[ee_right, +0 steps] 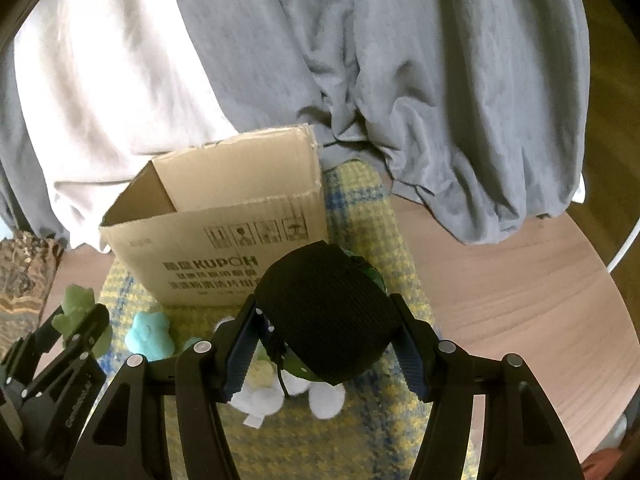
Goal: Organize objects
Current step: 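Carry the green frog and black pouch over the box with both tools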
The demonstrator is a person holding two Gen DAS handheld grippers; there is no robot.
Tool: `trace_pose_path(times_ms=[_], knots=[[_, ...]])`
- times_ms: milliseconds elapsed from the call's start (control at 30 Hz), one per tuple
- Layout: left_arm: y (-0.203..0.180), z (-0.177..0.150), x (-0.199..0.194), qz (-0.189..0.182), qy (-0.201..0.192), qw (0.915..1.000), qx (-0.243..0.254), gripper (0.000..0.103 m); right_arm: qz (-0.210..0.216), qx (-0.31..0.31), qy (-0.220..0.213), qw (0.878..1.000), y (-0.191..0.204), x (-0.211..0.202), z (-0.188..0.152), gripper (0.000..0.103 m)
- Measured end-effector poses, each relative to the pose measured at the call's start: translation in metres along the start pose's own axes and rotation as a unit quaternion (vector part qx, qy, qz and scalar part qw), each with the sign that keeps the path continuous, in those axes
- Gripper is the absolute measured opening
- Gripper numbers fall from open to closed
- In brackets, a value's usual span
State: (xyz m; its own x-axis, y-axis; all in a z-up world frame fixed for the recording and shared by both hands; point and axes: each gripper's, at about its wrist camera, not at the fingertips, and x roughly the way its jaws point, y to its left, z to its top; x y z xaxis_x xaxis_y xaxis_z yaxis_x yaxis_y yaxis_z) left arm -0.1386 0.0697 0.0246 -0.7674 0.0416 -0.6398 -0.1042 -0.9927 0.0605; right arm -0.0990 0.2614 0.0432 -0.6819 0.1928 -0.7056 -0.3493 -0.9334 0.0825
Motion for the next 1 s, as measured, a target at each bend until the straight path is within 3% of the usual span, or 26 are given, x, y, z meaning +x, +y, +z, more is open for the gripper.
trace_pose_path(times_ms=[567, 1000], knots=[[0.004, 0.039, -0.008, -0.009, -0.033, 0.9994, 0.005, 0.049, 0.007, -0.013, -0.042, 0.999, 0.016, -0.017, 0.037, 0.062], [0.003, 0.089, -0.004, -0.023, -0.049, 0.9984, 0.016, 0.049, 0.013, -0.027, -0.061, 0.998, 0.034, -0.022, 0.073, 0.062]])
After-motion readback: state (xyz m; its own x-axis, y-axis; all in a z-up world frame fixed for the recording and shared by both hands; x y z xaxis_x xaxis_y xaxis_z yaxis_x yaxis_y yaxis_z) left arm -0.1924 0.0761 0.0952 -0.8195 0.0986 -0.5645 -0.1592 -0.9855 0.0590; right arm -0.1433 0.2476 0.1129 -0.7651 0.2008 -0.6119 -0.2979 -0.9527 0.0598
